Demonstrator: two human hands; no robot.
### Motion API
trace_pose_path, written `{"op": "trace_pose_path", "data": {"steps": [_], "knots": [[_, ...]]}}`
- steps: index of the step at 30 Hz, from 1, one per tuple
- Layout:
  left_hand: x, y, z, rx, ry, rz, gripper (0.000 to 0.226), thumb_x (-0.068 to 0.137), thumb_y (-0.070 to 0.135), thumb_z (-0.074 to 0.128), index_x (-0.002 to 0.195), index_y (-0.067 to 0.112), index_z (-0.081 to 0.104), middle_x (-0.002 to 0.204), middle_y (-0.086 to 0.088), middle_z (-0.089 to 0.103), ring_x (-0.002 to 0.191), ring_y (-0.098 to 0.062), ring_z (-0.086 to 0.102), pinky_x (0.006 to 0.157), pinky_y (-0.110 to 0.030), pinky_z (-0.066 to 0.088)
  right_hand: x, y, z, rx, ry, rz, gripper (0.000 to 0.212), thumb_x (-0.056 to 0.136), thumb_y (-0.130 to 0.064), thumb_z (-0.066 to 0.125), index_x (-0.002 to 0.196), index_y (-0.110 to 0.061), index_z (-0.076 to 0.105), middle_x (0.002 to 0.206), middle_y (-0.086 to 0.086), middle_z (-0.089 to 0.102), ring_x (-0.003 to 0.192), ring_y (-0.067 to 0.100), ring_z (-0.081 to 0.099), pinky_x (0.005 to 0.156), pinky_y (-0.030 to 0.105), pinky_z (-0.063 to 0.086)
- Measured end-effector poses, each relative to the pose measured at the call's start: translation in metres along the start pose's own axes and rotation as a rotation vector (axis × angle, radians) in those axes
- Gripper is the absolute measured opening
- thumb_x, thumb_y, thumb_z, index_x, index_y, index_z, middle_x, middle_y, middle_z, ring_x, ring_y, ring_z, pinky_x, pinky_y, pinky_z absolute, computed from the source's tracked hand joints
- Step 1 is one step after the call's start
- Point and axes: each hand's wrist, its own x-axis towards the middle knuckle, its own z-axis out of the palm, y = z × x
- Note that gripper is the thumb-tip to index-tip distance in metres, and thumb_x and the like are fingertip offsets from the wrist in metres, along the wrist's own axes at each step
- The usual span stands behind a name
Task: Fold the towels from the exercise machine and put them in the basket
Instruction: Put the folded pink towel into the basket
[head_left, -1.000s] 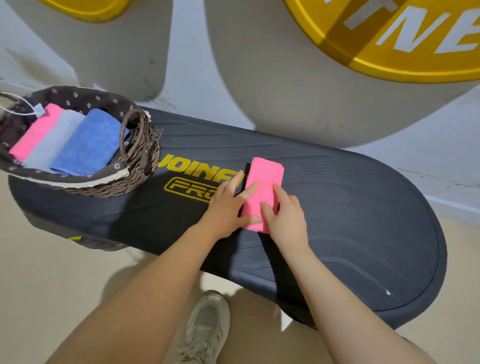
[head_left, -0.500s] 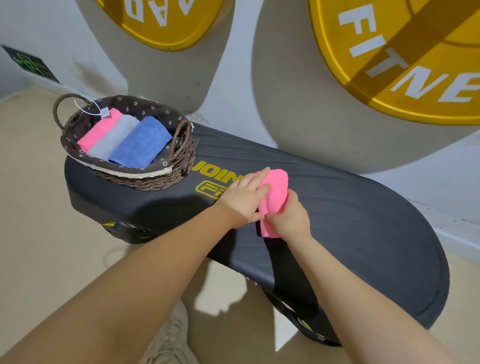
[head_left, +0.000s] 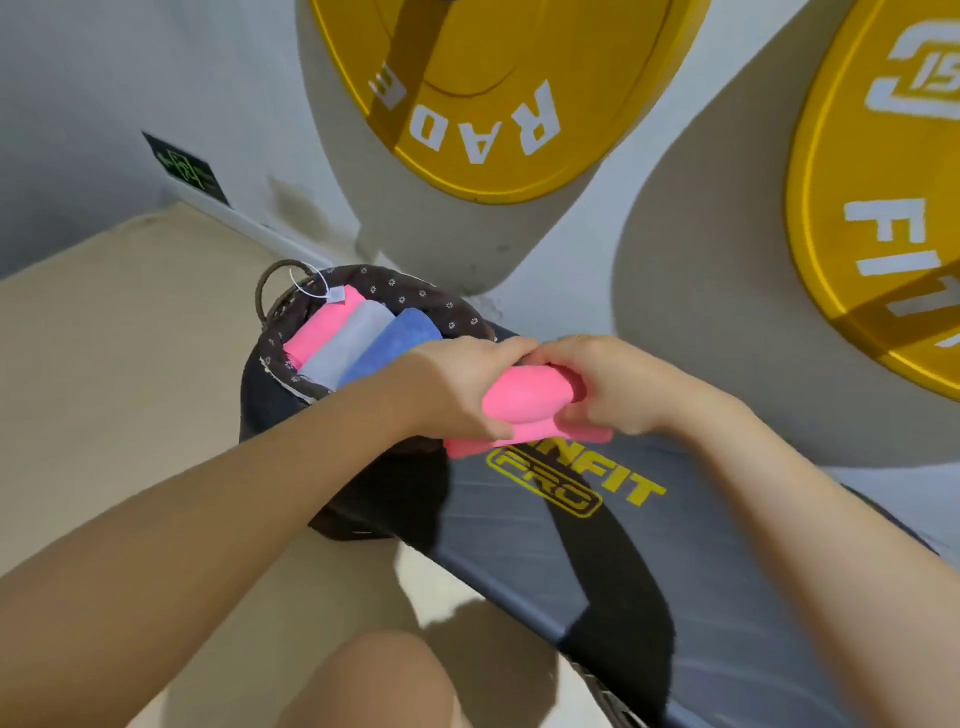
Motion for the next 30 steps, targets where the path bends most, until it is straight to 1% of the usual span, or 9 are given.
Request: {"op": "trace_pose_path", "data": {"steps": [4,7,9,12,14,19,23,26,30], "knots": [[-0.009,-0.055,-0.015,-0.084,0.229,-0.147,0.058,0.075,0.03,0.069,0.127,0.023,0.044,0.114,-0.002,0.059,0.101,-0.018,0.053,0.084,-0.028,0.04,0.069,-0.019,-0.024,-0.102,0.04,-0.026,0.045,0.074,-0.019,0.068,0.117,-0.015,0.055,0.109,0.009,0.064,0.094,0.027,0.056,0.077,0.031,0.043],[-0.004,-0.097,-0.007,-0.213,0.299,-0.312,0.062,0.07,0.035,0.073,0.124,0.02,0.046,0.11,-0.004,0.06,0.097,-0.019,0.053,0.08,-0.029,0.042,0.123,-0.024,-0.025,-0.048,0.056,-0.016,0.048,0.078,-0.016,0.065,0.123,-0.014,0.048,0.118,0.008,0.058,0.094,0.022,0.049,0.075,0.026,0.034],[0.001,-0.118,0.005,-0.315,0.243,-0.367,0.071,0.067,0.041,0.074,0.127,0.022,0.042,0.114,-0.001,0.056,0.1,-0.02,0.053,0.083,-0.031,0.043,0.153,-0.025,-0.013,0.001,0.02,0.008,0.049,0.079,-0.012,0.063,0.125,-0.013,0.045,0.121,0.01,0.055,0.094,0.02,0.045,0.075,0.025,0.032],[0.009,-0.142,0.029,-0.368,0.087,-0.355,0.075,0.075,0.031,0.073,0.135,0.016,0.032,0.113,-0.006,0.054,0.091,-0.02,0.048,0.074,-0.028,0.037,0.188,-0.021,0.017,-0.003,-0.086,0.076,0.052,0.078,-0.007,0.06,0.127,-0.011,0.043,0.124,0.013,0.054,0.107,0.026,0.051,0.082,0.029,0.038],[0.012,-0.152,0.042,-0.369,0.017,-0.351,0.077,0.078,0.03,0.071,0.138,0.012,0.026,0.12,-0.009,0.054,0.1,-0.024,0.052,0.079,-0.03,0.039,0.202,-0.019,0.035,-0.042,-0.168,0.128,0.052,0.079,-0.009,0.059,0.128,-0.009,0.042,0.125,0.014,0.054,0.111,0.028,0.051,0.086,0.03,0.041],[0.018,-0.164,0.055,-0.288,-0.008,-0.341,0.066,0.08,0.026,0.068,0.13,0.008,0.029,0.108,-0.012,0.053,0.089,-0.025,0.053,0.068,-0.028,0.035,0.223,-0.022,0.07,-0.159,-0.249,0.258,0.039,0.085,-0.009,0.049,0.122,-0.004,0.041,0.126,0.016,0.053,0.114,0.032,0.052,0.089,0.038,0.043],[0.024,-0.163,0.069,0.091,0.035,-0.372,0.069,0.08,0.038,0.067,0.129,0.008,0.028,0.117,-0.009,0.051,0.095,-0.025,0.062,0.063,-0.028,0.036,0.226,-0.042,0.095,-0.087,-0.023,0.434,0.034,0.091,-0.003,0.036,0.125,-0.003,0.035,0.129,0.019,0.046,0.12,0.037,0.046,0.091,0.044,0.04],[0.033,-0.164,0.079,0.203,0.091,-0.427,0.084,0.077,0.037,0.069,0.138,0.008,0.019,0.125,-0.01,0.046,0.108,-0.026,0.054,0.077,-0.031,0.039,0.22,-0.054,0.112,0.164,0.274,0.617,0.035,0.093,0.001,0.032,0.128,-0.002,0.029,0.134,0.021,0.034,0.118,0.04,0.044,0.09,0.044,0.041],[0.038,-0.164,0.082,0.181,0.1,-0.487,0.095,0.07,0.038,0.074,0.139,0.009,0.015,0.131,-0.013,0.034,0.117,-0.03,0.04,0.092,-0.036,0.034,0.207,-0.055,0.119,0.601,0.314,0.795,0.034,0.092,0.001,0.036,0.126,0.004,0.027,0.134,0.024,0.04,0.118,0.039,0.049,0.095,0.041,0.04]]}}
